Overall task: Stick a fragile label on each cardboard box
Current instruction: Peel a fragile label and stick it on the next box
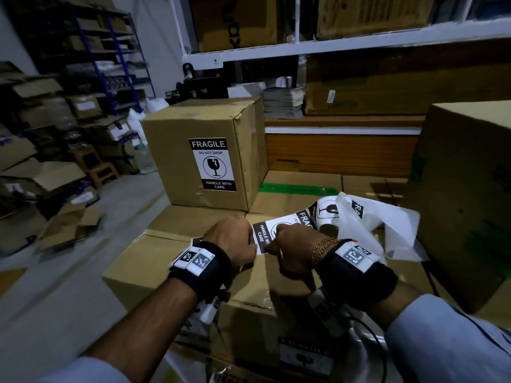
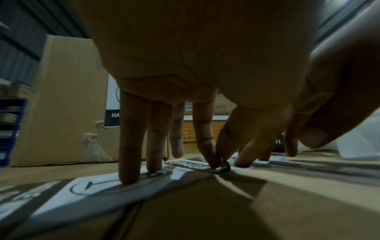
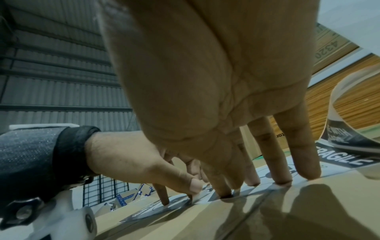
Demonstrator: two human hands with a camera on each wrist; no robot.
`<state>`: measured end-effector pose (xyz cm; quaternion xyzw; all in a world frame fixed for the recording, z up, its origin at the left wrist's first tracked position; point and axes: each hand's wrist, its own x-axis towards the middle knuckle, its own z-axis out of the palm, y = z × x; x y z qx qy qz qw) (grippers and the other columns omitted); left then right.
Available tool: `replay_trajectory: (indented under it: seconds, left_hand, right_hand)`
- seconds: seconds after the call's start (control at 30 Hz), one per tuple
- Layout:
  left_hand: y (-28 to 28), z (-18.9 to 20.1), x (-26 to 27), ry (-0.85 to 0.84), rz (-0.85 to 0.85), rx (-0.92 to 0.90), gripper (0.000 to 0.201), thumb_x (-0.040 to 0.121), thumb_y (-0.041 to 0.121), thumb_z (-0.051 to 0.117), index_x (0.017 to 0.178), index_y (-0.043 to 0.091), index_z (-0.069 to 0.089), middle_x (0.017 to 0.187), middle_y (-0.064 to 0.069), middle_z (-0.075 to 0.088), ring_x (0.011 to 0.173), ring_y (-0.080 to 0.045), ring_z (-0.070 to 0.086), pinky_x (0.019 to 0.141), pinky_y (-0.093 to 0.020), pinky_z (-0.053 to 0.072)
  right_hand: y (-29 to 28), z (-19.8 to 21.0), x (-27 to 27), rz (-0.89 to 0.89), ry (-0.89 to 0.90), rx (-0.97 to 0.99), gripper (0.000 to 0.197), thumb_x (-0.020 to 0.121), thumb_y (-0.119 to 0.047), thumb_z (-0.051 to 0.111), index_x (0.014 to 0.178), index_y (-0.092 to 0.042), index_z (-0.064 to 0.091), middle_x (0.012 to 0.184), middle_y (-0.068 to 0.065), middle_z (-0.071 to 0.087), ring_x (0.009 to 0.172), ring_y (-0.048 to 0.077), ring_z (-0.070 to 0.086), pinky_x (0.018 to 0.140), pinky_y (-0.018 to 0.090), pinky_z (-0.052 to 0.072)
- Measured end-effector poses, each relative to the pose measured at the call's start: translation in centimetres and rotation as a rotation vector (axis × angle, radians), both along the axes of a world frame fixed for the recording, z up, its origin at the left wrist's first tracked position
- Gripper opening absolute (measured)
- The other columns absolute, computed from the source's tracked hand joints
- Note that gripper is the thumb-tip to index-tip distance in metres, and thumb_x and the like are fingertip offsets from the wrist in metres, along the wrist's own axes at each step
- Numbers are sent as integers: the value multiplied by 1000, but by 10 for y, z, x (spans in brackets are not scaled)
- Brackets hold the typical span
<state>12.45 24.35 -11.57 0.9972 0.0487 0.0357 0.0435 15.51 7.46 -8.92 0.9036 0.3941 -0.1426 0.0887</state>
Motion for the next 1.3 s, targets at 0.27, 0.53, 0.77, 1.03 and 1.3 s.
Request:
replay_trajectory:
  seconds: [0.27,0.53,0.77,1.03,1.3]
  left_hand:
    - [18,1,-8,-35,63,-191,21,82,32,65,70,15,65,82,3,69,76,-20,64,63,-27,46]
    - [55,3,-28,-92,135,-465,16,86,18,68,74,8,68,70,2,74,63,-10,66,60,-21,47]
    - [83,10,-41,-137,178,-509,18,94,21,68,79,12,68,73,2,70,67,-13,61,59,-23,44]
    - [126,18,-64,-199,232,-556,28,88,42,68,76,18,71,78,7,76,83,-17,72,85,-46,60]
    - [160,39,-98,-400,339,-691,25,100,22,64,77,19,73,79,-1,77,85,-25,74,88,-56,59]
  right_hand:
    - [2,-1,0,2,-8,-26,55,93,-26,57,148,-32,52,132,14,49,121,36,57,98,43,50]
    - [4,-2,-1,-49,21,37,58,86,-26,61,143,-37,59,135,9,54,123,35,60,99,46,55]
    - [8,-3,0,-86,31,72,53,86,-26,66,136,-41,63,130,5,60,120,30,62,95,42,55]
    - [8,-4,-1,-92,15,79,54,85,-27,68,136,-46,63,134,1,59,122,29,61,98,42,55]
    - [13,-6,3,-109,28,71,51,89,-28,66,137,-43,62,134,0,60,120,27,61,96,41,55]
